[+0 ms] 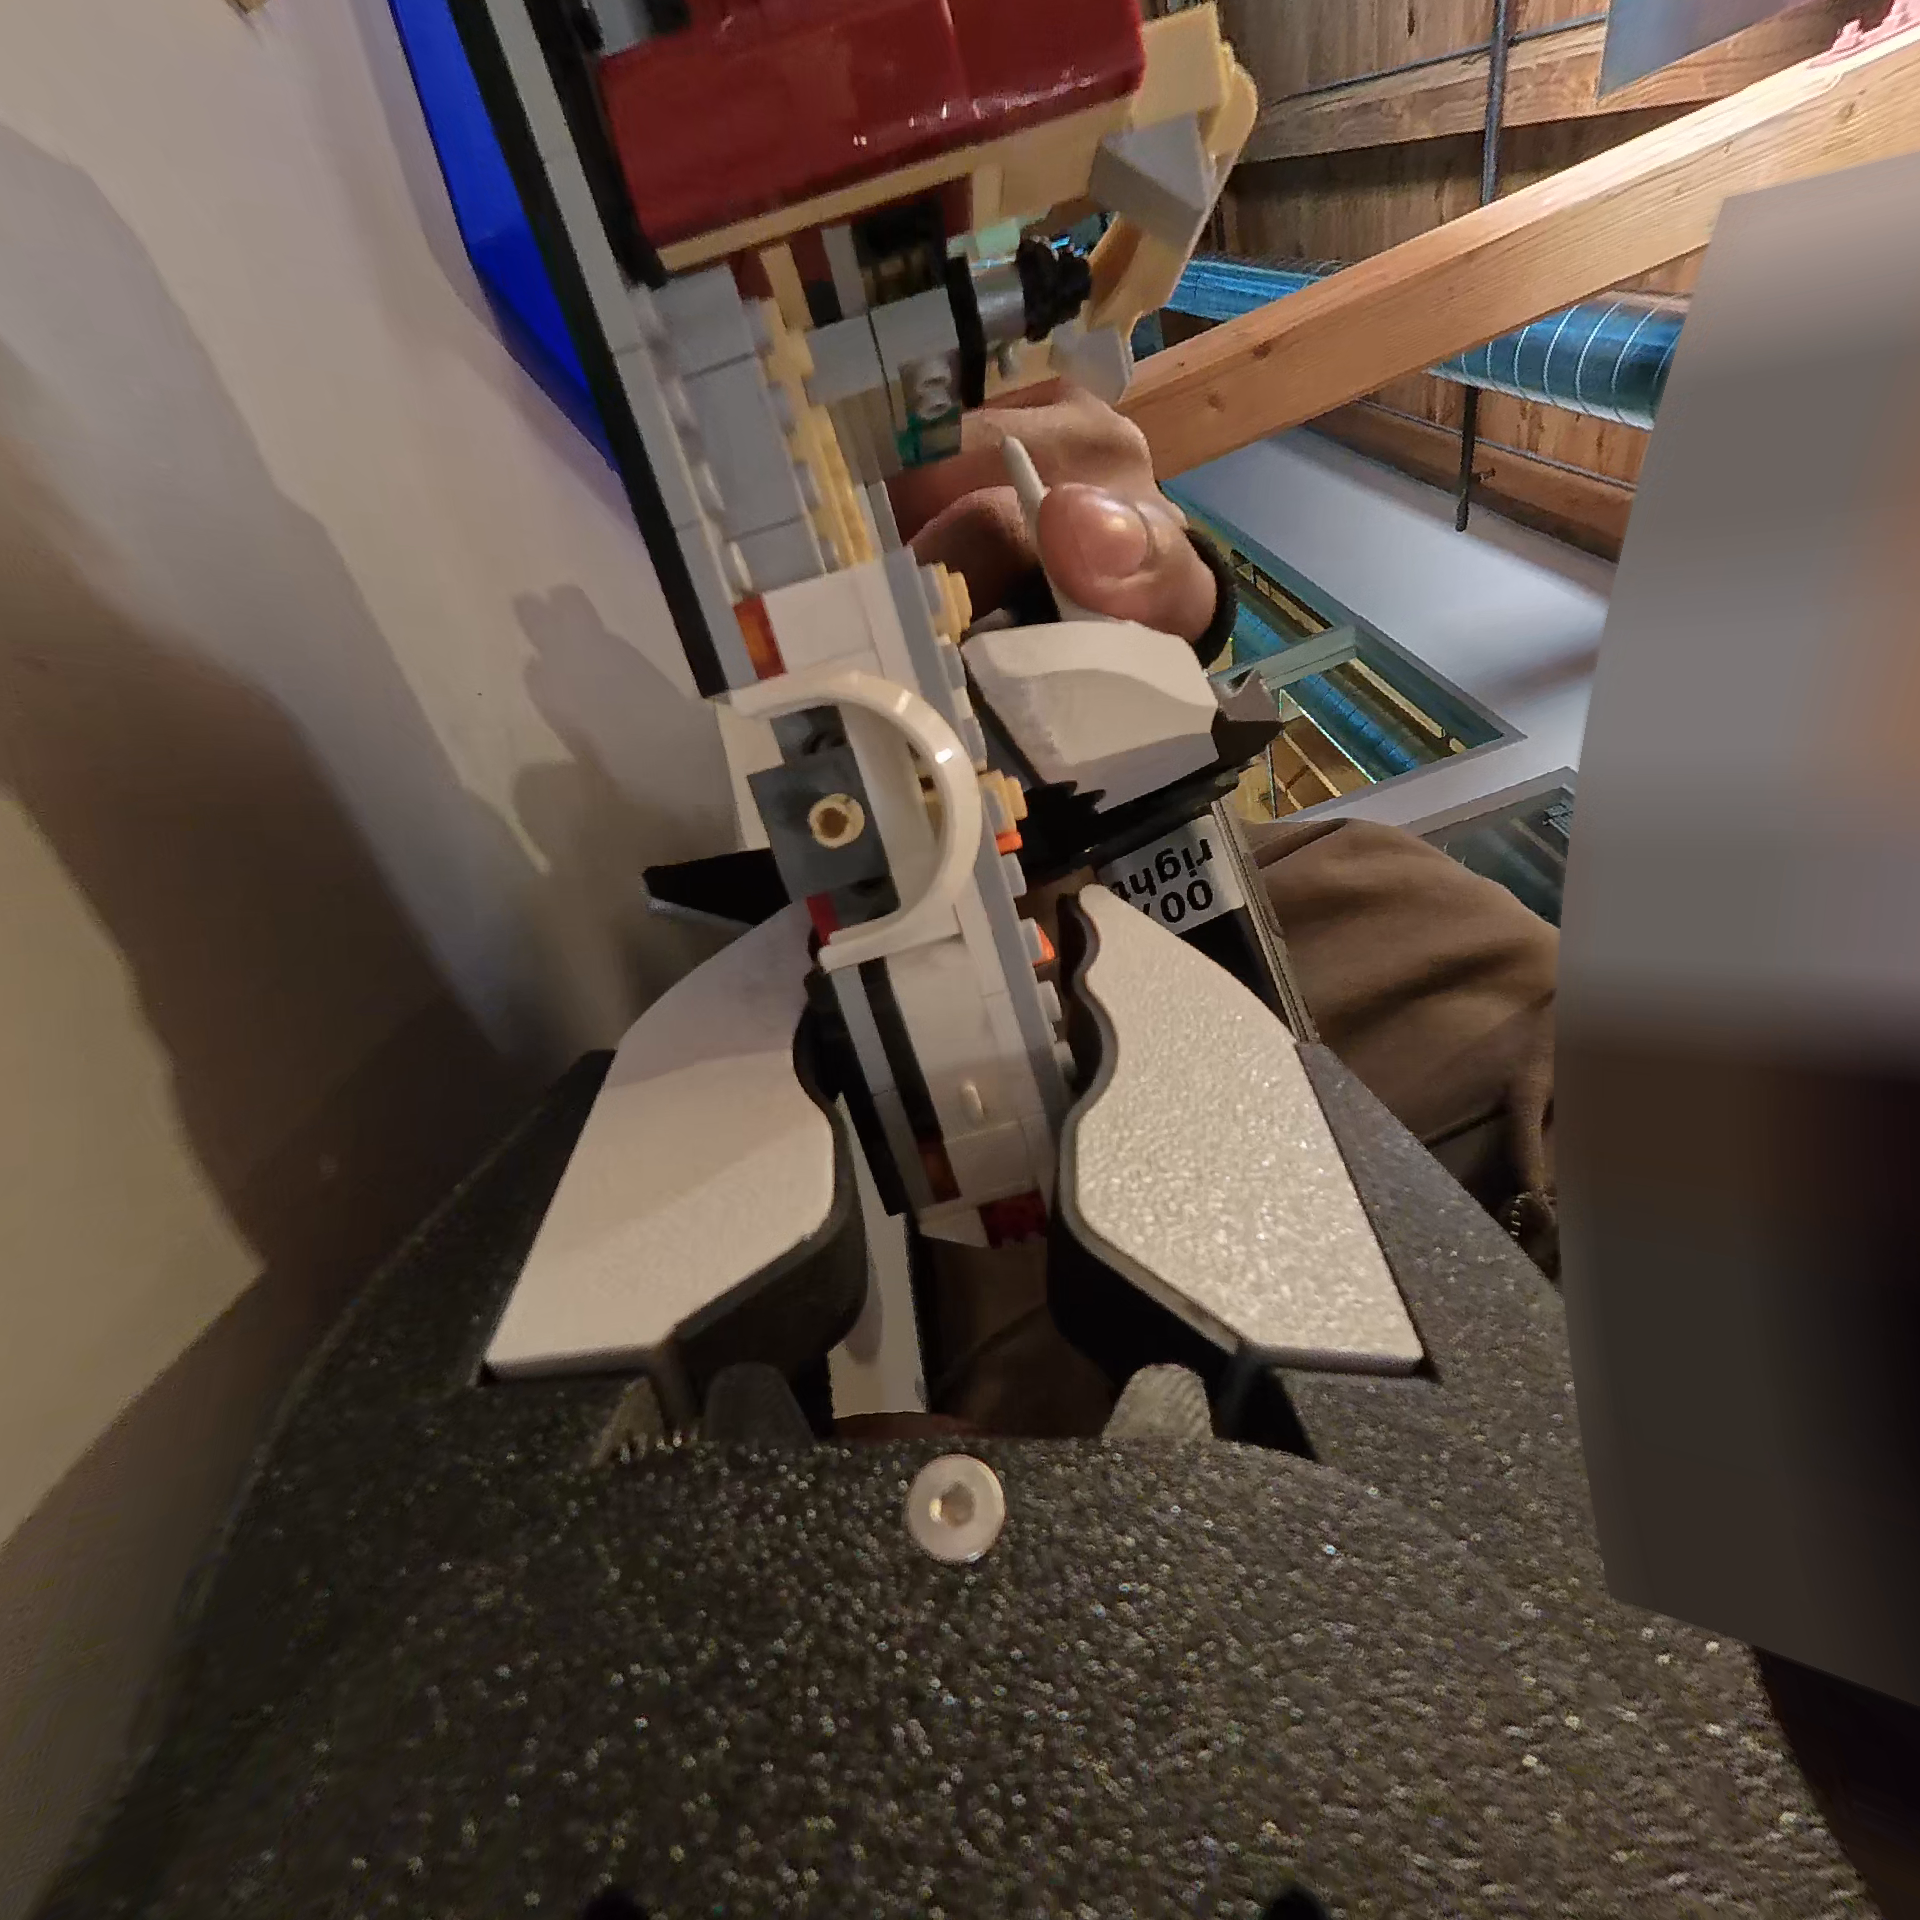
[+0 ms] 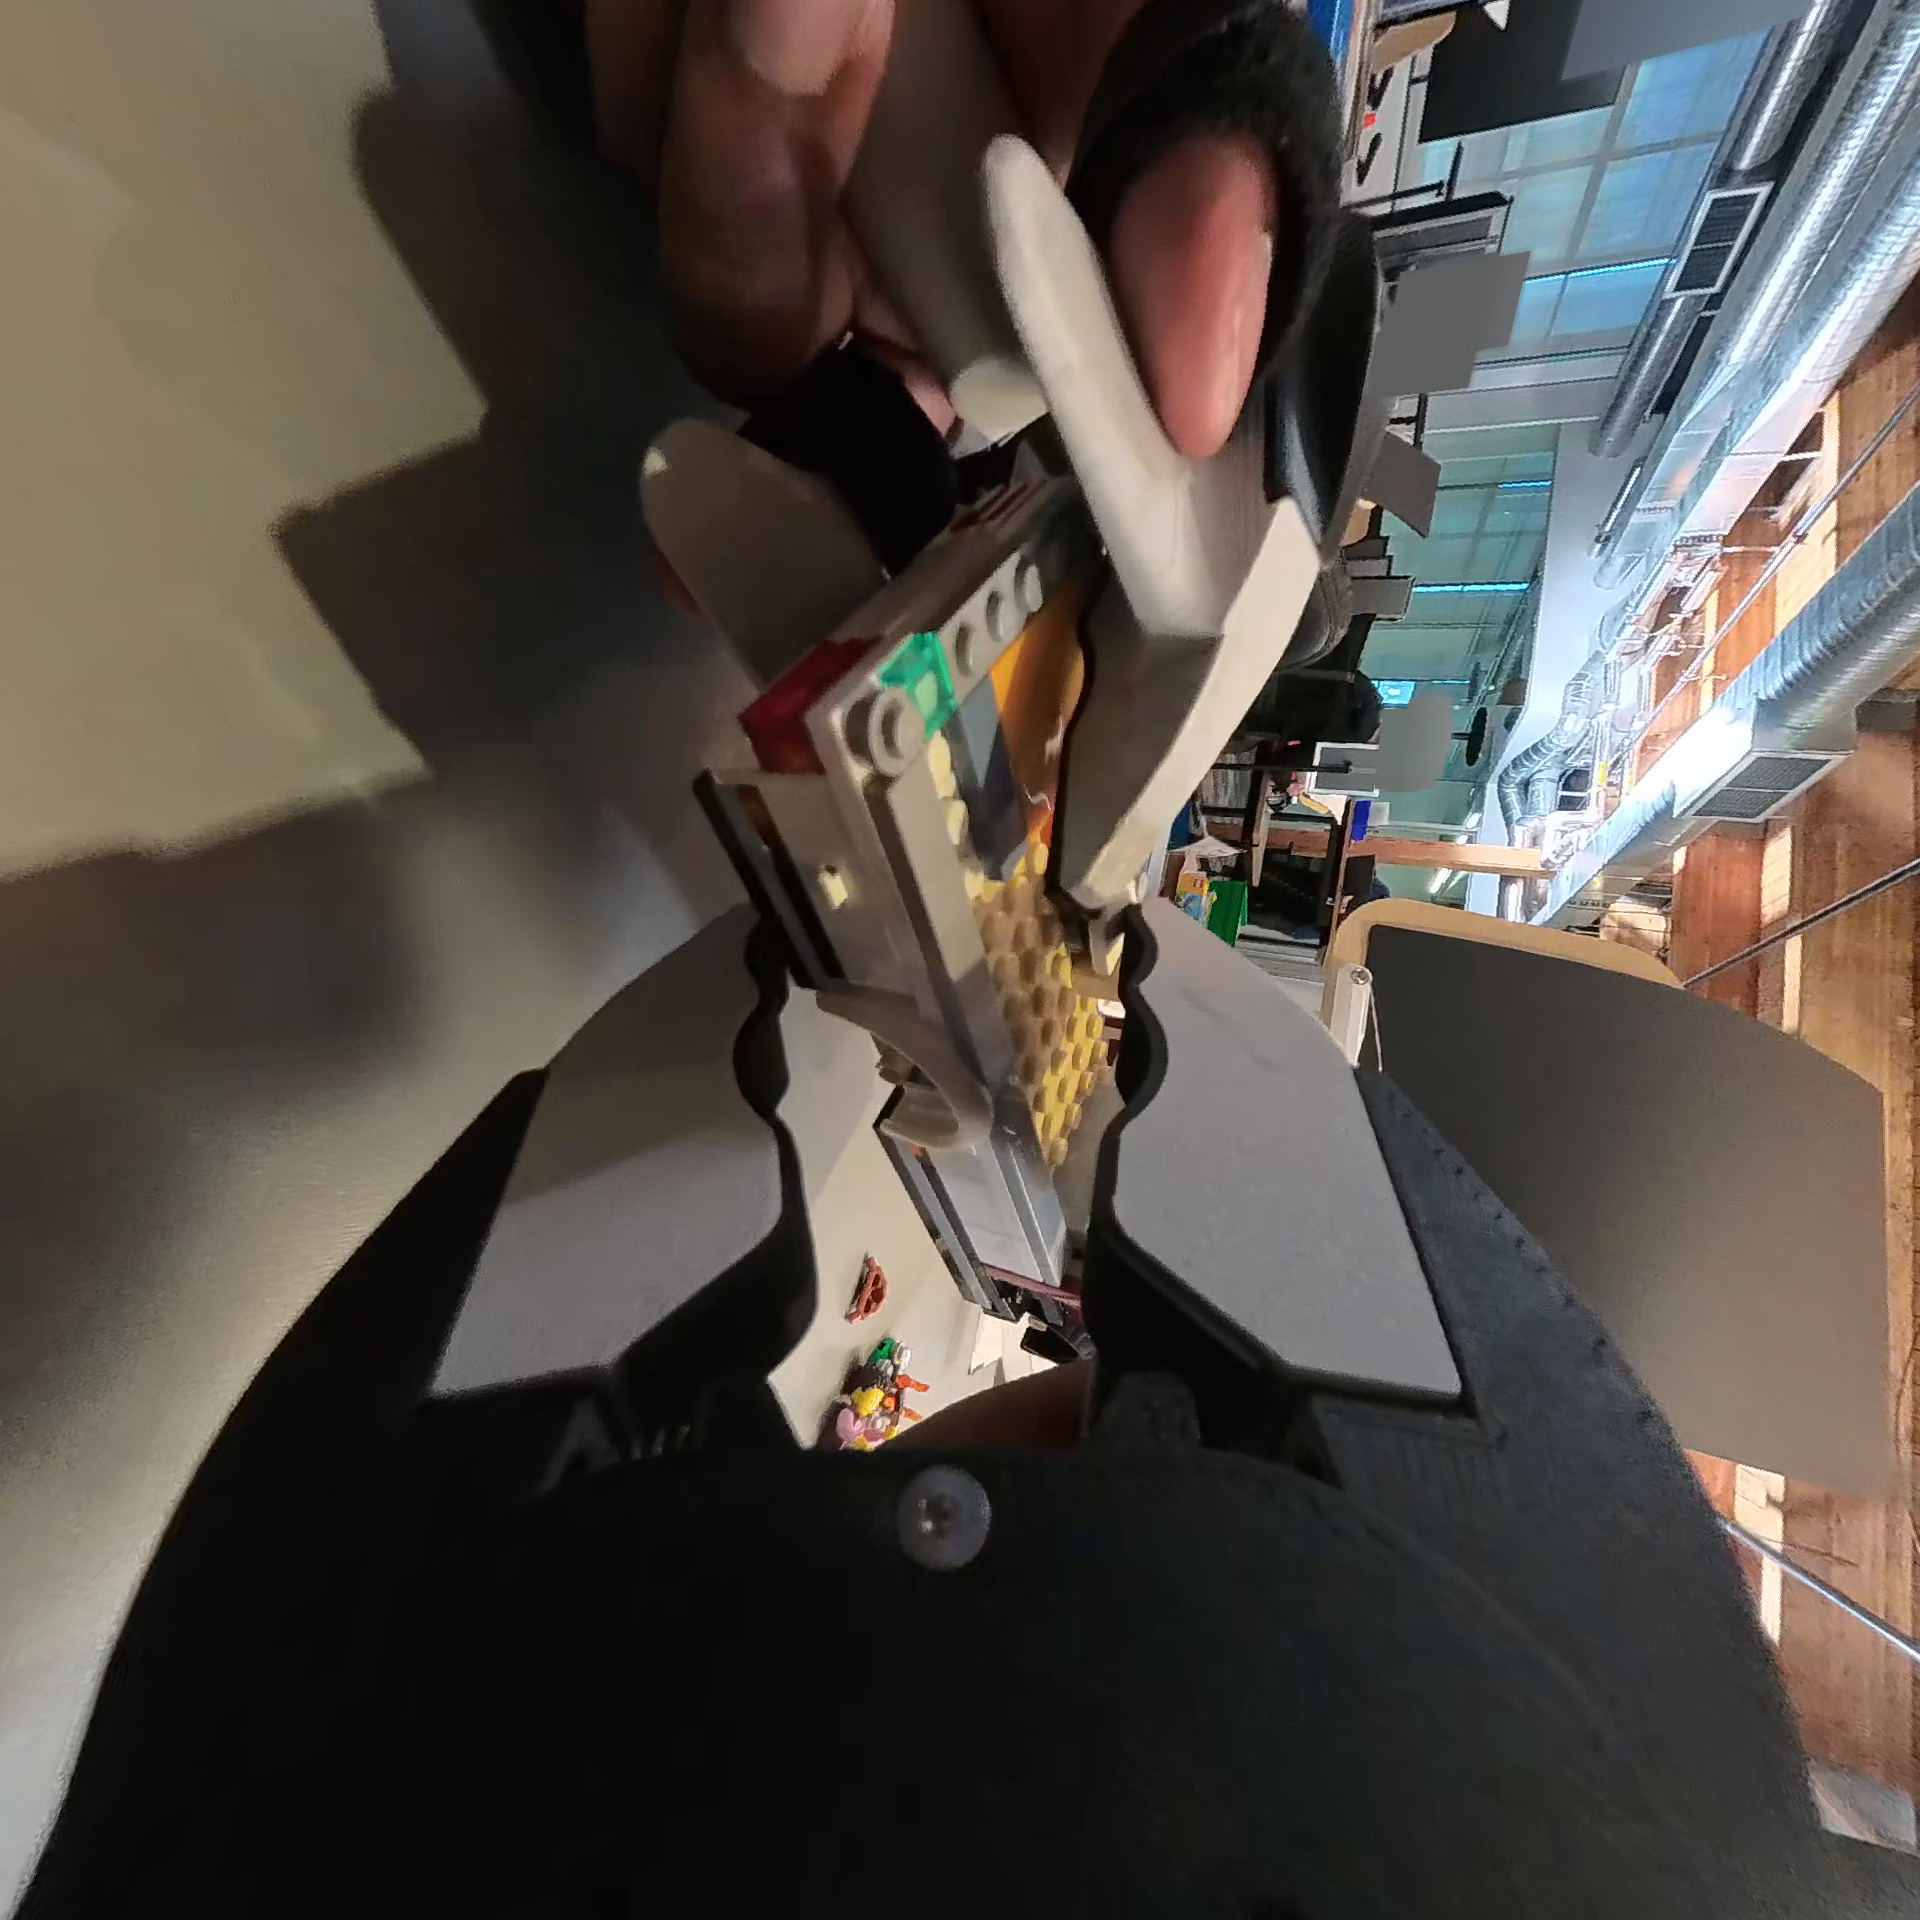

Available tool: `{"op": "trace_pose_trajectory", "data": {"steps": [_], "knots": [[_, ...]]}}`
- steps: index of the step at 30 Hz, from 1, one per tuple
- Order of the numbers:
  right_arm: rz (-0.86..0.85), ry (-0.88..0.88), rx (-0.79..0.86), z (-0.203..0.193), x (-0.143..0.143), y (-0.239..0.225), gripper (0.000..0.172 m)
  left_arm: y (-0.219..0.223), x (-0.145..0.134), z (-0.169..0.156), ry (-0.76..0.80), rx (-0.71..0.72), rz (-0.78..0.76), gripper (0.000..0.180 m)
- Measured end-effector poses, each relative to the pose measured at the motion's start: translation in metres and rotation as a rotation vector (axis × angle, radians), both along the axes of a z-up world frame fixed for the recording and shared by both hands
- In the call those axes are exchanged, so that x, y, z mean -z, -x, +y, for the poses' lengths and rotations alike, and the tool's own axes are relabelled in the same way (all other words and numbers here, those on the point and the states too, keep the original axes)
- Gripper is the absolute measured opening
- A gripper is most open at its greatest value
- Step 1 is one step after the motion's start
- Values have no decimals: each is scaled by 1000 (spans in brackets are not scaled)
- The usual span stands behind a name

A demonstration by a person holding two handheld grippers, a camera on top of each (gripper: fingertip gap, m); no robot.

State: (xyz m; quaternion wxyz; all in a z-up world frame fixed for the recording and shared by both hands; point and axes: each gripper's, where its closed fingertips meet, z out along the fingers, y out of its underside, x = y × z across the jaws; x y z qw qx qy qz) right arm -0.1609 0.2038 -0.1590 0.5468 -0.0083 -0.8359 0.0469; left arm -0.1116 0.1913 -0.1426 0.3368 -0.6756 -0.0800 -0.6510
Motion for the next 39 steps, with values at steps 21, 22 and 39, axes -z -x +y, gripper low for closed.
{"op": "trace_pose_trajectory", "data": {"steps": [21, 22, 39], "knots": [[44, 4, -30, -2, -1, 1, 56, -3, 3, -2, -25, 5, 90, 40], [45, 4, -30, -2, -1, 1, 55, -3, 3, -2, -25, 6, 93, 41], [97, -37, -47, -1, -5, 3, 42, -5, 1, -3, -6, 25, 47, 42]]}}
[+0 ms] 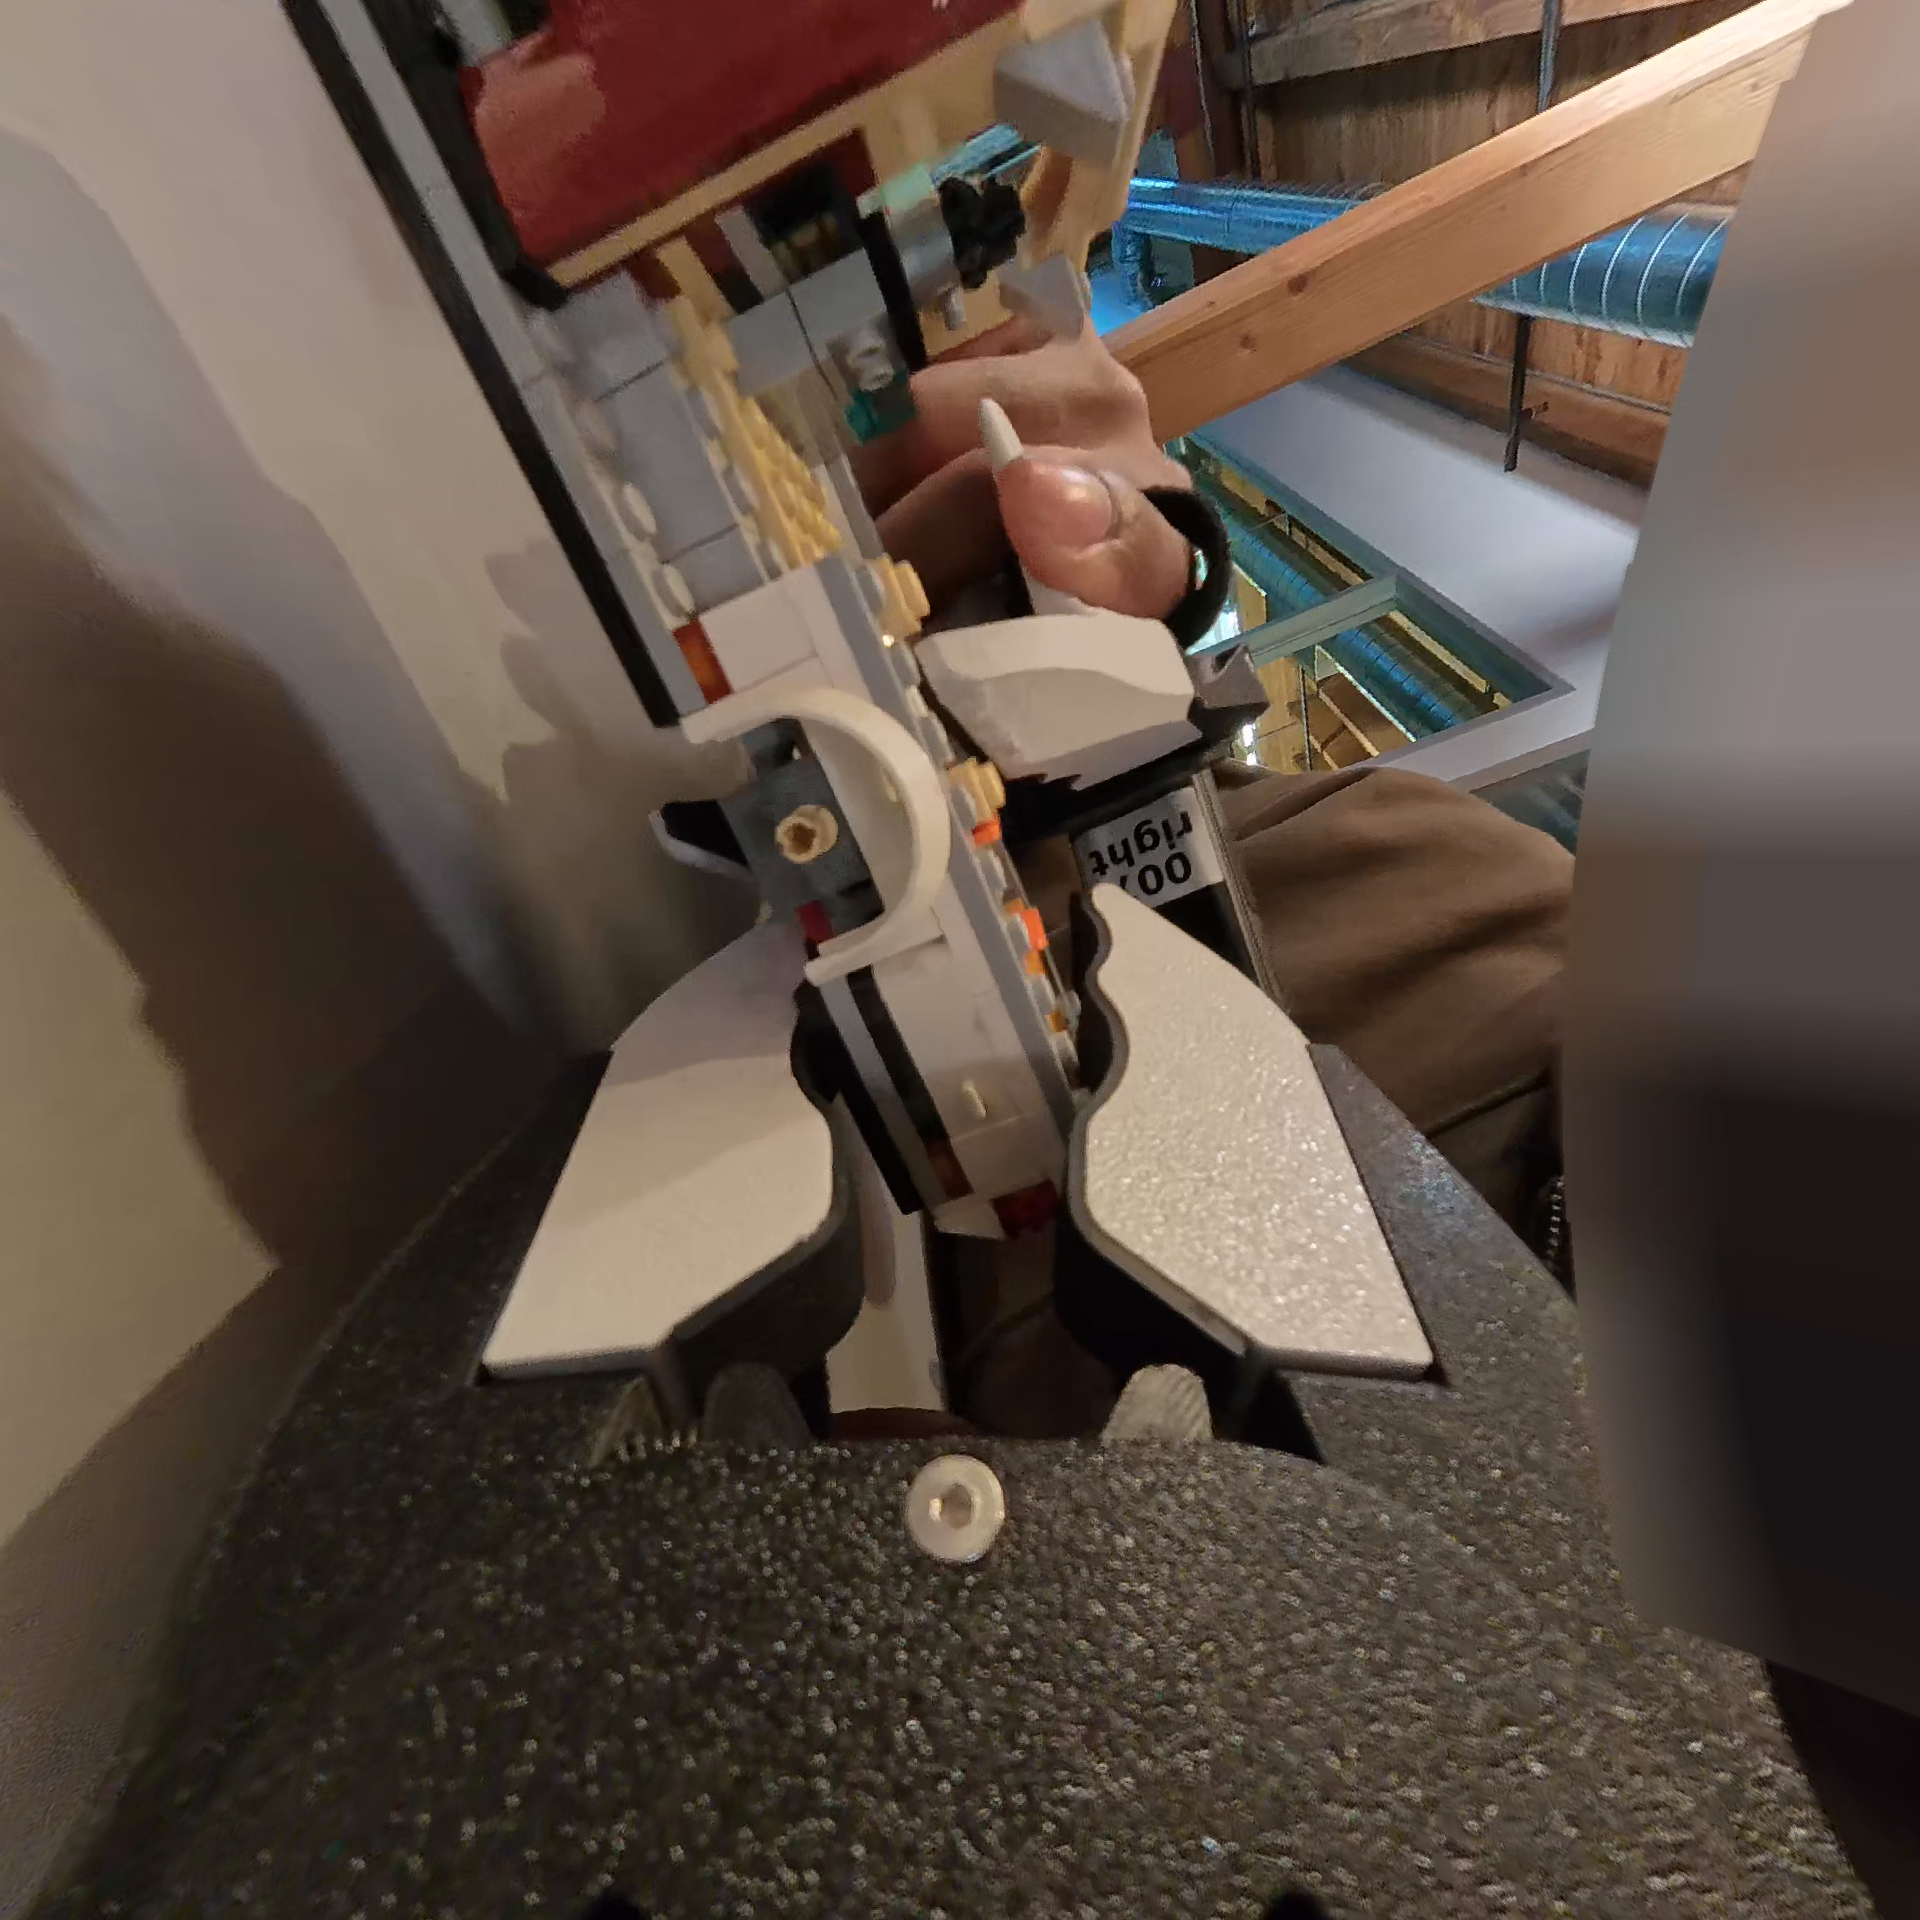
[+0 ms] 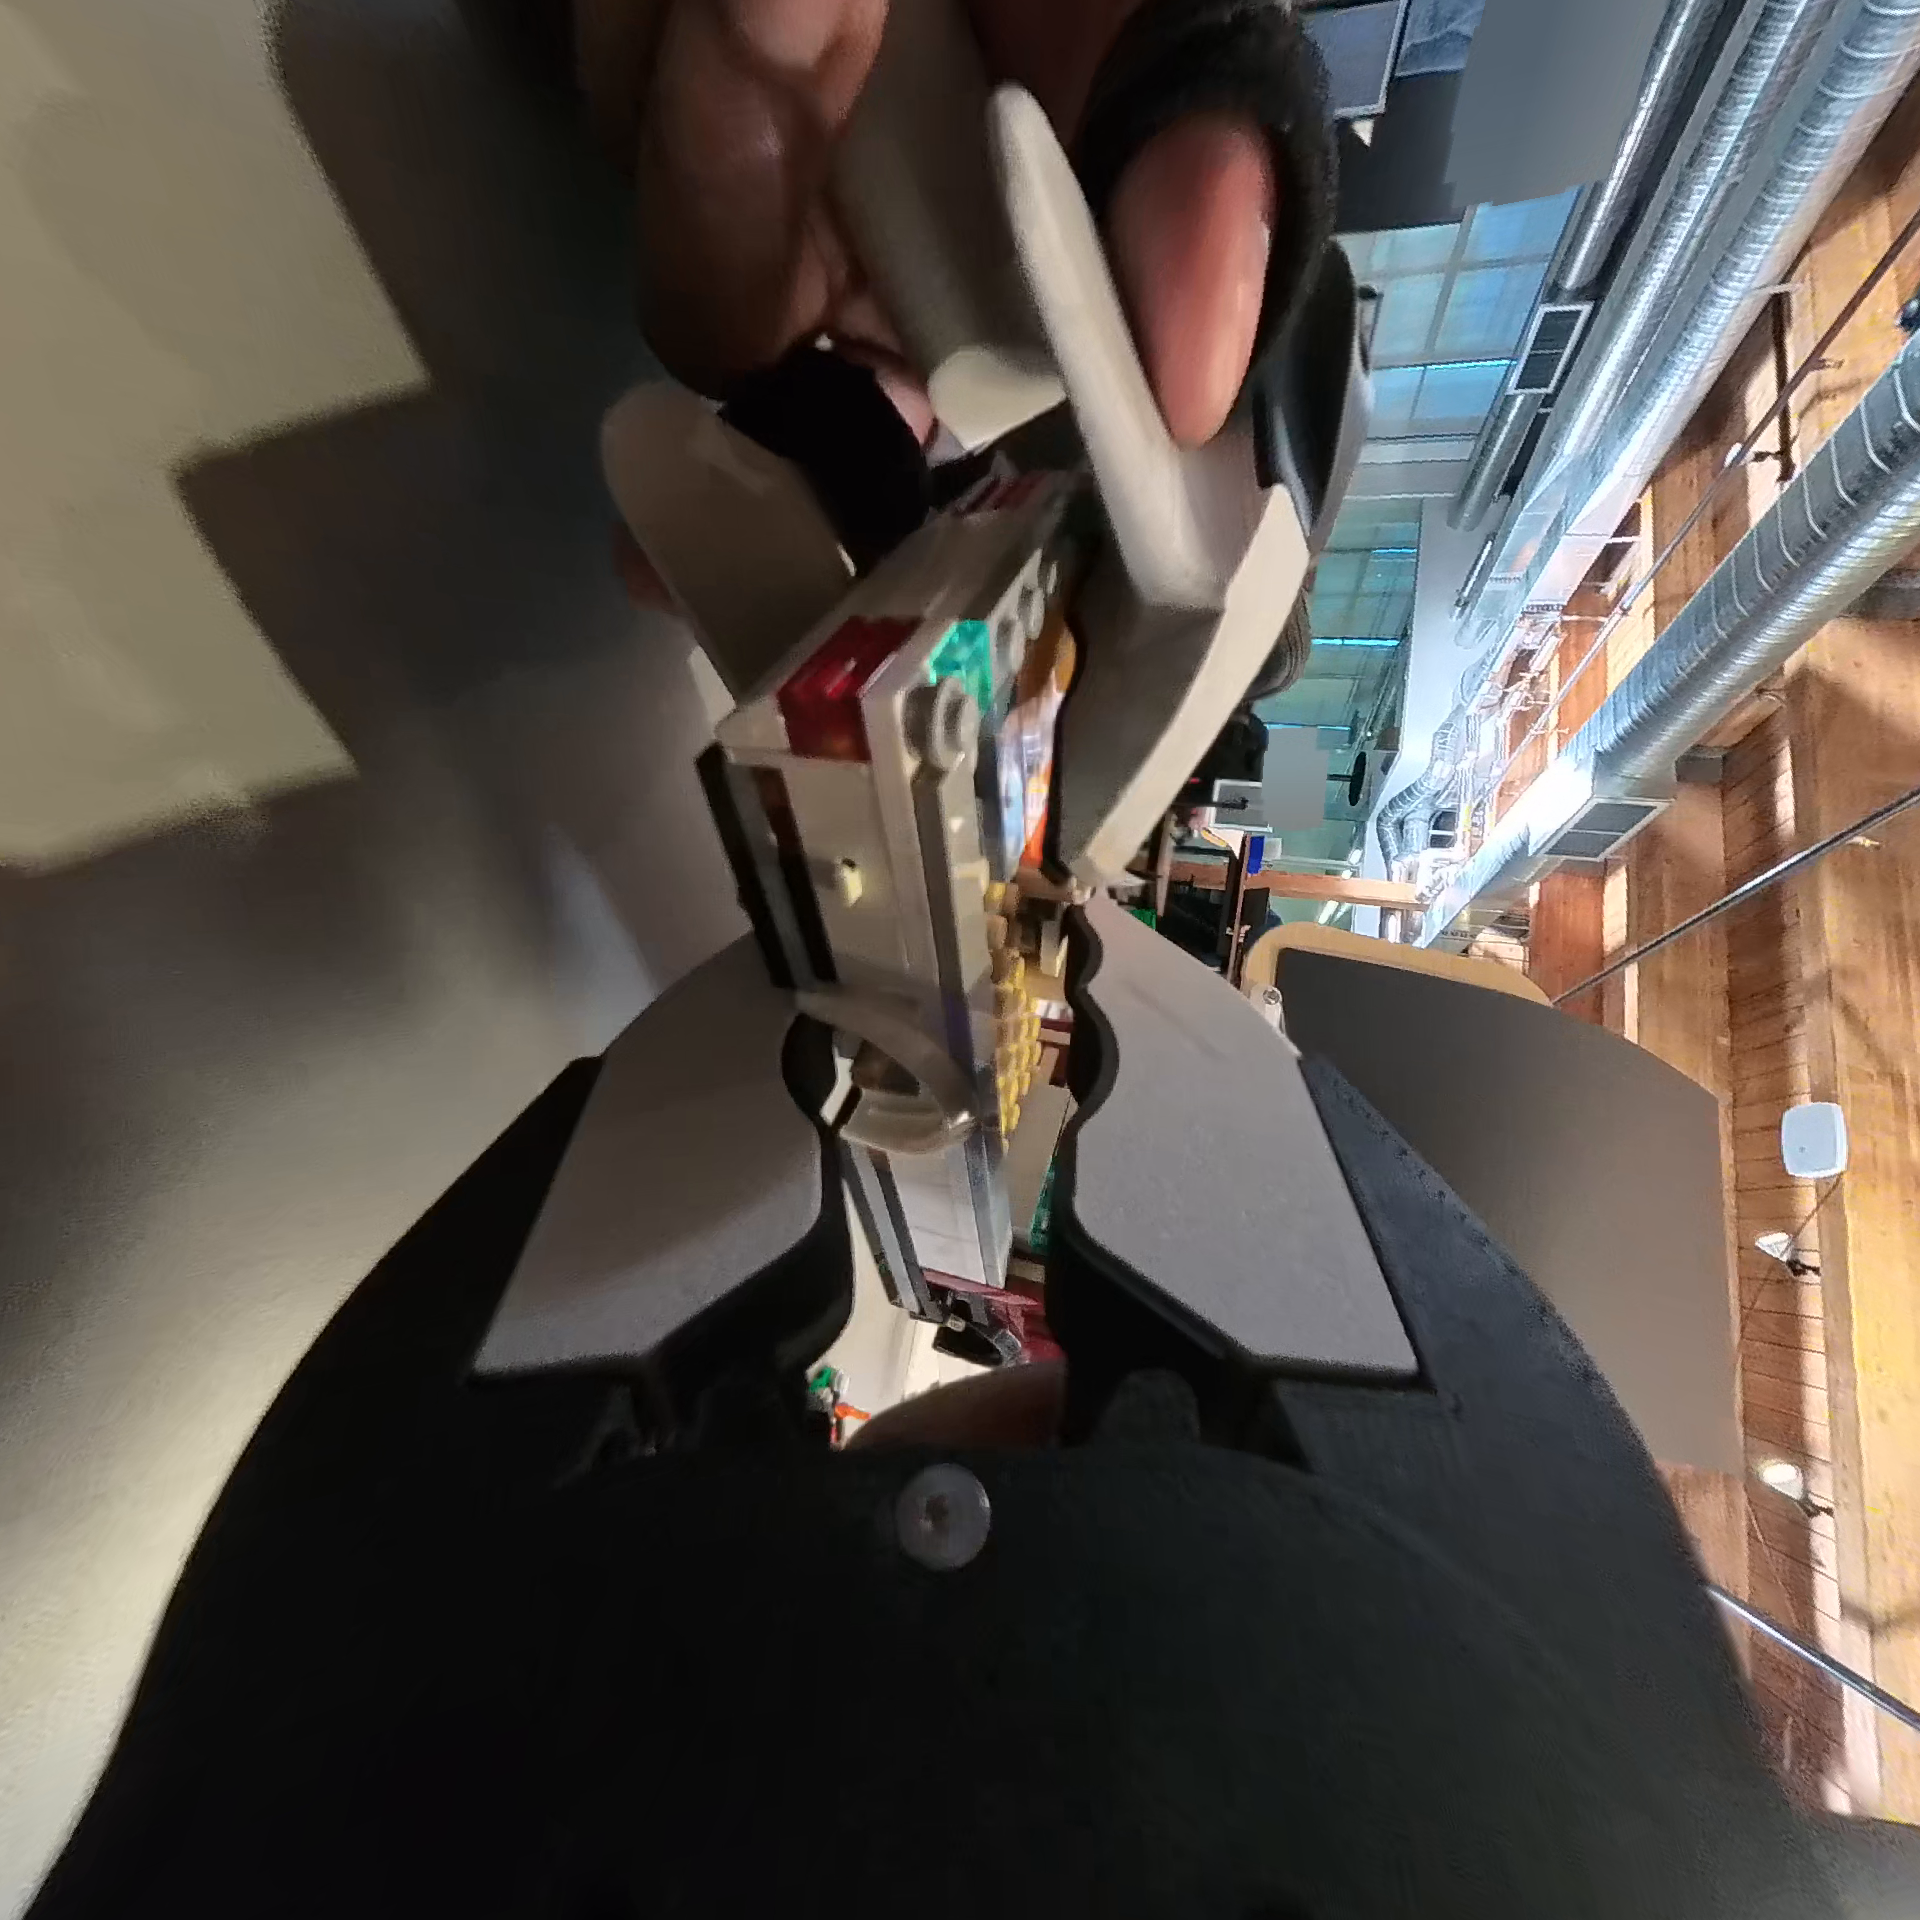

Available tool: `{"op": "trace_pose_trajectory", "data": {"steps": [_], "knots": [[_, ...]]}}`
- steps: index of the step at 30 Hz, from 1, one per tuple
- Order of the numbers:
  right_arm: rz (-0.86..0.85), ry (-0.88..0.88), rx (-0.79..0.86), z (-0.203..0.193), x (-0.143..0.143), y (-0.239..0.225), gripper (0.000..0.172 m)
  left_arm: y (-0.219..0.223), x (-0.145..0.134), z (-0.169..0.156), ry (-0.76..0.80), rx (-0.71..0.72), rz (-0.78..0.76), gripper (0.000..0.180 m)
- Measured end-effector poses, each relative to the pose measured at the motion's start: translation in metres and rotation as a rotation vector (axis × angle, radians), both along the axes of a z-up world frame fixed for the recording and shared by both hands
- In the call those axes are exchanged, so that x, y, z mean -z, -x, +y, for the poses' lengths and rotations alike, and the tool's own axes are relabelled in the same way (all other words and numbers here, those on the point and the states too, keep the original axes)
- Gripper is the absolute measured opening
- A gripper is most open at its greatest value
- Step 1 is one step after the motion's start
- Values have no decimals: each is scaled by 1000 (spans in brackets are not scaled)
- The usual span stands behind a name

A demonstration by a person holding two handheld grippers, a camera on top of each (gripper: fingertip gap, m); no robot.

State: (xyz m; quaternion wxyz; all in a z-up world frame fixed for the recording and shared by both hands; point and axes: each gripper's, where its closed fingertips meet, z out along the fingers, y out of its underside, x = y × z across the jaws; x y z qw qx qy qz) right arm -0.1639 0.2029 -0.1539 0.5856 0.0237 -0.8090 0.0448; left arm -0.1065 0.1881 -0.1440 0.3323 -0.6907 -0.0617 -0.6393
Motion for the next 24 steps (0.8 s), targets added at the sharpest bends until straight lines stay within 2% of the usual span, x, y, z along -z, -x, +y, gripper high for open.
{"op": "trace_pose_trajectory", "data": {"steps": [3, 8, 14, 17, 20, 24], "knots": [[28, -10, 5, 1, 0, 3, 41, 7, -2, 3, 21, -19, -63, 42], [111, -8, 37, 11, -13, 5, 54, 16, -6, 6, -4, -45, -84, 42], [131, 103, 51, 18, -25, -1, 57, 26, -16, 6, -63, -50, -134, 41], [166, 183, 39, 21, -34, -5, 57, 31, -24, 4, -93, -27, -207, 41], [218, 188, 30, 24, -39, -8, 57, 34, -32, 0, -120, 14, -284, 41], [239, 229, 29, 27, -41, -11, 58, 36, -38, -3, -155, 44, -308, 41]]}}
